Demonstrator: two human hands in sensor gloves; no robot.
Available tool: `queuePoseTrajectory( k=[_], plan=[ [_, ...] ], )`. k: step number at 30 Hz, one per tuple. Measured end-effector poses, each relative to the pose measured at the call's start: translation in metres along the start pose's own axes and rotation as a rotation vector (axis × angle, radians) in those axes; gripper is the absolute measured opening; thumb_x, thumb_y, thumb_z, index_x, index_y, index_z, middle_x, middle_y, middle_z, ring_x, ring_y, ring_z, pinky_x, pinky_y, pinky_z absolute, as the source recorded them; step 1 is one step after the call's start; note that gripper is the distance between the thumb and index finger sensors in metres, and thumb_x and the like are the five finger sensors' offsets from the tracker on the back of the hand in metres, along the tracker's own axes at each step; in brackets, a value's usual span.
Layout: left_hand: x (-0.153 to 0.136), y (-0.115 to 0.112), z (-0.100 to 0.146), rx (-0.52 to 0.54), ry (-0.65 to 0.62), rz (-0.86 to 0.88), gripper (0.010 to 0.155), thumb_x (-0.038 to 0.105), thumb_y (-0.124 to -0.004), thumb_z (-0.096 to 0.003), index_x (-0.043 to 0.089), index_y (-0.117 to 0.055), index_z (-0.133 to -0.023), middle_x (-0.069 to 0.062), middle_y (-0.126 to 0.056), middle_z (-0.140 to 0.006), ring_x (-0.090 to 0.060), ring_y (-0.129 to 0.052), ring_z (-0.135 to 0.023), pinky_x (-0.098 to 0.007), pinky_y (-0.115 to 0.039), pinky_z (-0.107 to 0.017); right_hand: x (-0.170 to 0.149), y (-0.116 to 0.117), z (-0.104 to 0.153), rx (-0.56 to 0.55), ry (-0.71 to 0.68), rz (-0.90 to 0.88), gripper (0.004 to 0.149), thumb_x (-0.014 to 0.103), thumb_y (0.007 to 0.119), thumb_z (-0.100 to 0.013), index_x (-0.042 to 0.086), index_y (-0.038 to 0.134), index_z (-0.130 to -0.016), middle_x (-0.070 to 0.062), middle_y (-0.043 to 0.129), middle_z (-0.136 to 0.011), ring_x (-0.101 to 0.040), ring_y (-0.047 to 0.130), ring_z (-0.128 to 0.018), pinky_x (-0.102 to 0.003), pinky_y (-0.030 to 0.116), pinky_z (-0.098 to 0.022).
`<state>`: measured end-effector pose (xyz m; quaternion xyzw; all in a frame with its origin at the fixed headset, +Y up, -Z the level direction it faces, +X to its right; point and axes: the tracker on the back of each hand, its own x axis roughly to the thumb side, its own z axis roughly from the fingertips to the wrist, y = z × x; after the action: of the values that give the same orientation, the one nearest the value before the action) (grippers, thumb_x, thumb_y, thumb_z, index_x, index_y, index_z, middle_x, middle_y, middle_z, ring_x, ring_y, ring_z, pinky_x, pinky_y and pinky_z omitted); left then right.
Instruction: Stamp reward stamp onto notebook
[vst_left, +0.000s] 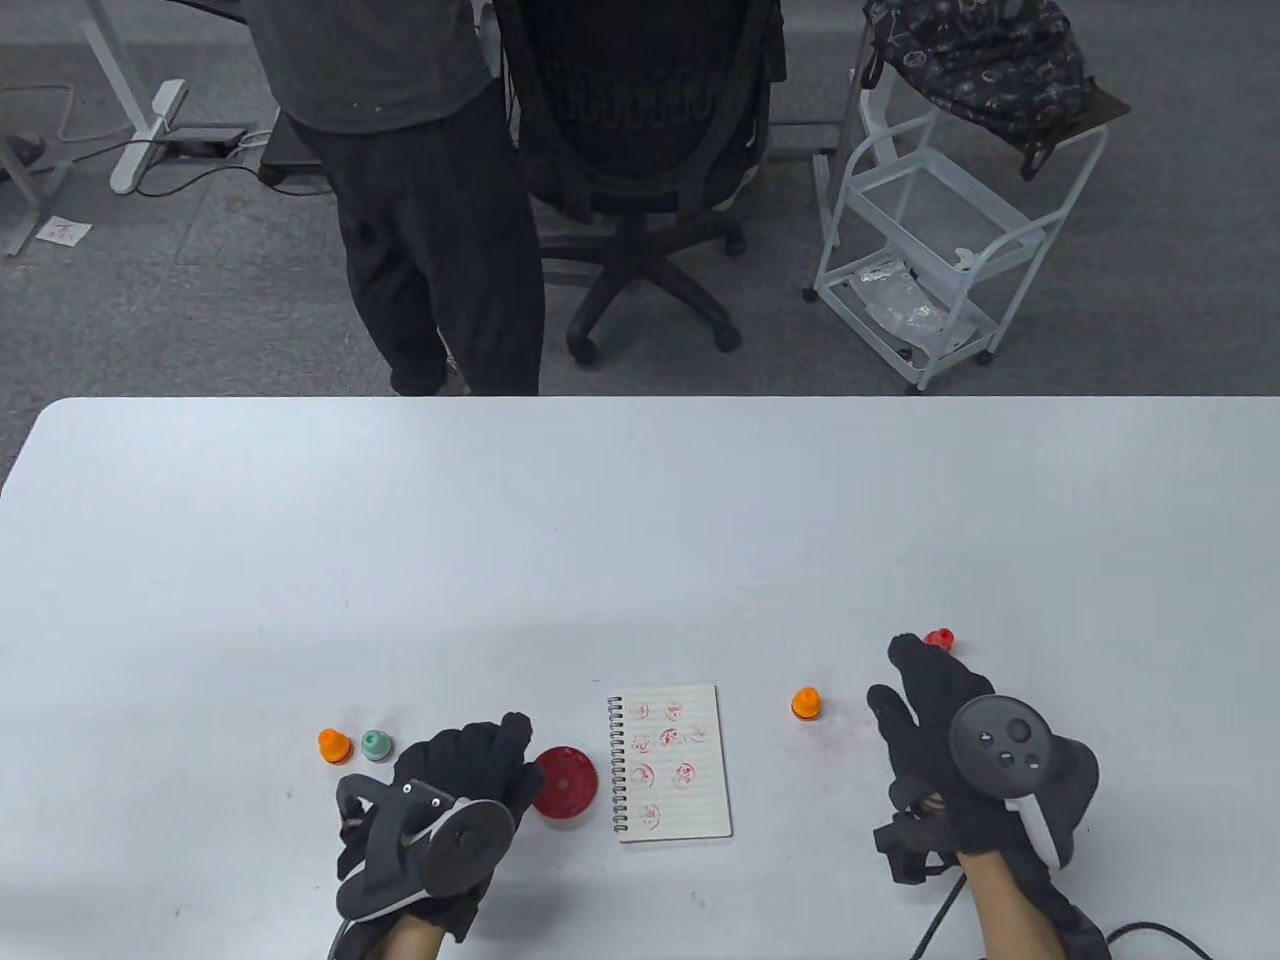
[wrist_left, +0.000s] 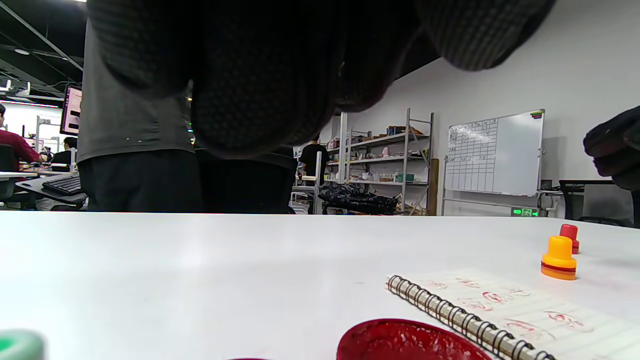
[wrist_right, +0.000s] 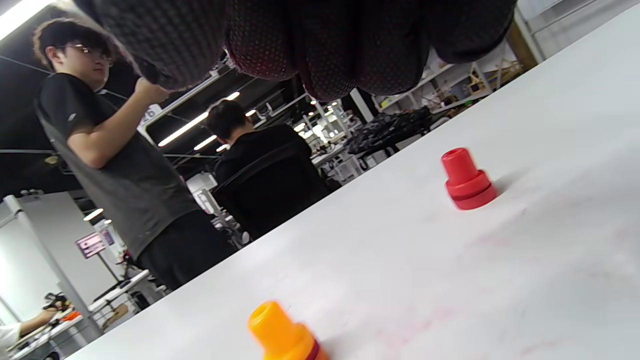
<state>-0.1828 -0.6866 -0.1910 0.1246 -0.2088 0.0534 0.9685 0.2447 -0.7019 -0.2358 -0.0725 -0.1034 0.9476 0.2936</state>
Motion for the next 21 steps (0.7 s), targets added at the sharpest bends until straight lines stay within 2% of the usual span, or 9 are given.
queuePoseTrajectory(
  k=[5, 10, 21],
  plan=[
    [0.000, 0.000, -0.001, 0.009, -0.014, -0.005, 0.056, 0.046, -0.075, -0.0514, 0.011, -0.084, -0.095, -0.014, -0.094, -0.083, -0.033, -0.099, -0.058, -0.053, -0.080, -0.051, -0.013, -0.011, -0.015, -0.001, 0.076, 0.020, 0.062, 0.045, 0.077, -0.043, 0.023, 0.062, -0.099, -0.007, 0.065, -0.104, -0.040, 0.069, -0.094, -0.056, 0.061, -0.069],
    [0.002, -0.001, -0.001, 0.010, -0.028, 0.000, 0.058, 0.048, -0.075, -0.0512, 0.011, -0.084, -0.094, -0.014, -0.094, -0.084, -0.034, -0.098, -0.058, -0.053, -0.080, -0.051, -0.029, -0.009, -0.031, 0.024, 0.172, 0.068, 0.064, 0.046, 0.078, -0.043, 0.025, 0.059, -0.101, -0.005, 0.062, -0.107, -0.039, 0.066, -0.097, -0.056, 0.059, -0.071],
    [0.011, 0.001, -0.001, 0.016, -0.054, -0.037, 0.056, 0.047, -0.075, -0.0516, 0.011, -0.085, -0.094, -0.014, -0.094, -0.083, -0.034, -0.098, -0.058, -0.053, -0.080, -0.051, -0.060, 0.035, -0.070, 0.165, 0.482, 0.217, 0.075, 0.050, 0.082, -0.039, 0.029, 0.049, -0.104, 0.000, 0.056, -0.109, -0.035, 0.062, -0.101, -0.054, 0.058, -0.074]
  ],
)
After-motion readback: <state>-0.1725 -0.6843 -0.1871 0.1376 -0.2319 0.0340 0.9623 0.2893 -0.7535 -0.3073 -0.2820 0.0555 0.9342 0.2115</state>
